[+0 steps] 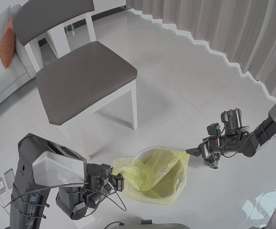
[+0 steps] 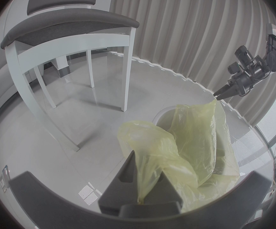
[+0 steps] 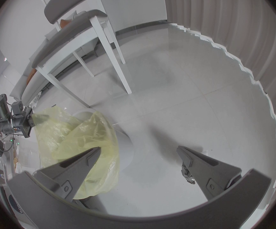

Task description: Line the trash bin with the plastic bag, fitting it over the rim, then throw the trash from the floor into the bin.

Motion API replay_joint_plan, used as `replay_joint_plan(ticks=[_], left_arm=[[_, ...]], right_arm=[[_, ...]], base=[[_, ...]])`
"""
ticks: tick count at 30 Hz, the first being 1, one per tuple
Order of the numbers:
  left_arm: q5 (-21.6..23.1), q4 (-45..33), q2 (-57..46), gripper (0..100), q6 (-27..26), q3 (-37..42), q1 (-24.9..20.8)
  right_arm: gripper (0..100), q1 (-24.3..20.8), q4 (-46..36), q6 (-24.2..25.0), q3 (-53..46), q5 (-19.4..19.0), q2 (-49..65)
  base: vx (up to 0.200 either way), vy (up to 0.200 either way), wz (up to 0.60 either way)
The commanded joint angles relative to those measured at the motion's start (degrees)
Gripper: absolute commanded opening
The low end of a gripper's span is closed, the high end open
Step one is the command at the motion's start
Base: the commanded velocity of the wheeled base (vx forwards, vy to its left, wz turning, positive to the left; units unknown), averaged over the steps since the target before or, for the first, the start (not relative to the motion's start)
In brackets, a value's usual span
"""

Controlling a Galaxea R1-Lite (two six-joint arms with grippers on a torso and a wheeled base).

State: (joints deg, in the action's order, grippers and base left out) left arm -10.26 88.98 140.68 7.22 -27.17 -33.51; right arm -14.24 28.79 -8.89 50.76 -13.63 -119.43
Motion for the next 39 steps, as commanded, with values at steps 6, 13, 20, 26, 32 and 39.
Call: replay_joint_plan(ticks=[6, 13, 20, 26, 32, 39], left_arm=[[-0.5, 1.0, -2.4, 100, 1.0, 9.1, 1.9], [-0.9, 1.0, -4.7, 100, 1.0, 12.1, 4.2], [-1.2, 1.0, -2.0, 100, -1.9, 6.3, 2.3], [-0.5, 1.0, -5.9, 100, -1.7, 10.7, 5.6], [0.8, 1.0, -7.7, 100, -1.4, 12.8, 5.0], [-0.1, 1.0, -6.3, 100, -0.1, 9.7, 2.2]], right_arm=[[100, -6.1, 0.1, -2.7, -2.5, 0.1, 4.0], [100, -7.9, 0.1, -11.9, -6.1, 0.1, 6.8], [100, -9.6, 0.6, -23.9, -9.1, 0.1, 7.9], [100, -12.6, 0.7, -29.8, -10.6, 0.4, 7.9], [100, -15.4, 0.6, -30.0, -7.7, 1.6, 4.6], [100, -15.2, 0.6, -30.4, -5.1, 2.4, -0.9]], base=[[0.0, 0.0, 0.0], [0.0, 0.0, 0.0], [0.0, 0.0, 0.0], [0.0, 0.0, 0.0], [0.0, 0.0, 0.0], [0.0, 0.0, 0.0]])
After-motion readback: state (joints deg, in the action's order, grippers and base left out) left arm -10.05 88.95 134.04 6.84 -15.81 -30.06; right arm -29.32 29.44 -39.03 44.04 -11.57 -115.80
